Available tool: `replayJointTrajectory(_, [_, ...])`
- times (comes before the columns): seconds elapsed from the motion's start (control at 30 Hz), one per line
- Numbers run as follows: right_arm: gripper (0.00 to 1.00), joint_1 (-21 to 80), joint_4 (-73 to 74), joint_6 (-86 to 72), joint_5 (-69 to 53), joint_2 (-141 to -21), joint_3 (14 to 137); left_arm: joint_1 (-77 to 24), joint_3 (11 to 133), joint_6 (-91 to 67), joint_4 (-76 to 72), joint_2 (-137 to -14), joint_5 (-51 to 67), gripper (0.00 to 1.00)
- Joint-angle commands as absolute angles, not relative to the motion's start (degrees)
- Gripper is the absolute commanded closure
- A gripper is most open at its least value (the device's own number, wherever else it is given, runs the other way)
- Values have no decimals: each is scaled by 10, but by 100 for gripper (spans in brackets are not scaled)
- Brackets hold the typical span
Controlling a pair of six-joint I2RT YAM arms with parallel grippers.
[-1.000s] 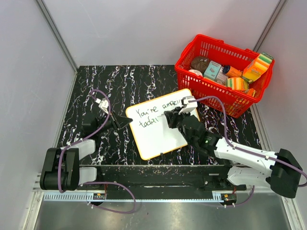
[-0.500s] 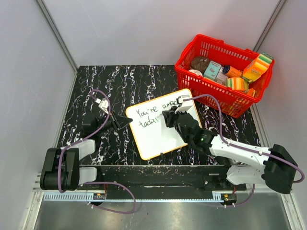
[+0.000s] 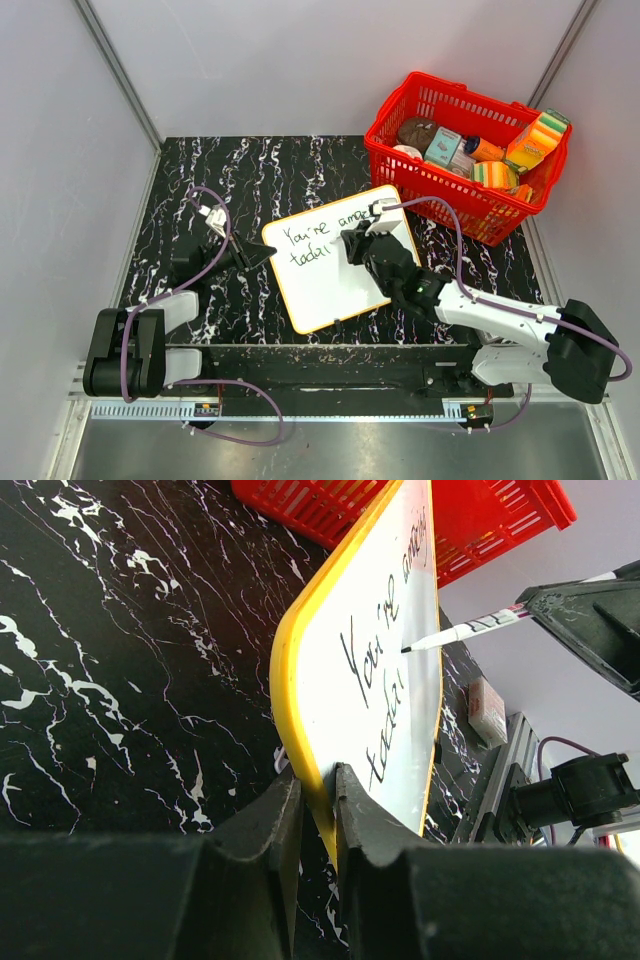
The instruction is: Write a sentence on the whiteboard
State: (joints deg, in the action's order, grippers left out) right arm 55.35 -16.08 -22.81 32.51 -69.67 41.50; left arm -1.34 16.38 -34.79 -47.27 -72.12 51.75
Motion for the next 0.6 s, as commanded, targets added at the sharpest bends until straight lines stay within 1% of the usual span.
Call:
replayJointTrajectory(0.0, [100, 549, -171, -236, 337, -698, 404, -16, 165, -305, -477, -725, 509, 100])
replayJointTrajectory(0.57, [100, 549, -148, -261, 319, -672, 371, -16, 165, -304, -477, -725, 509, 100])
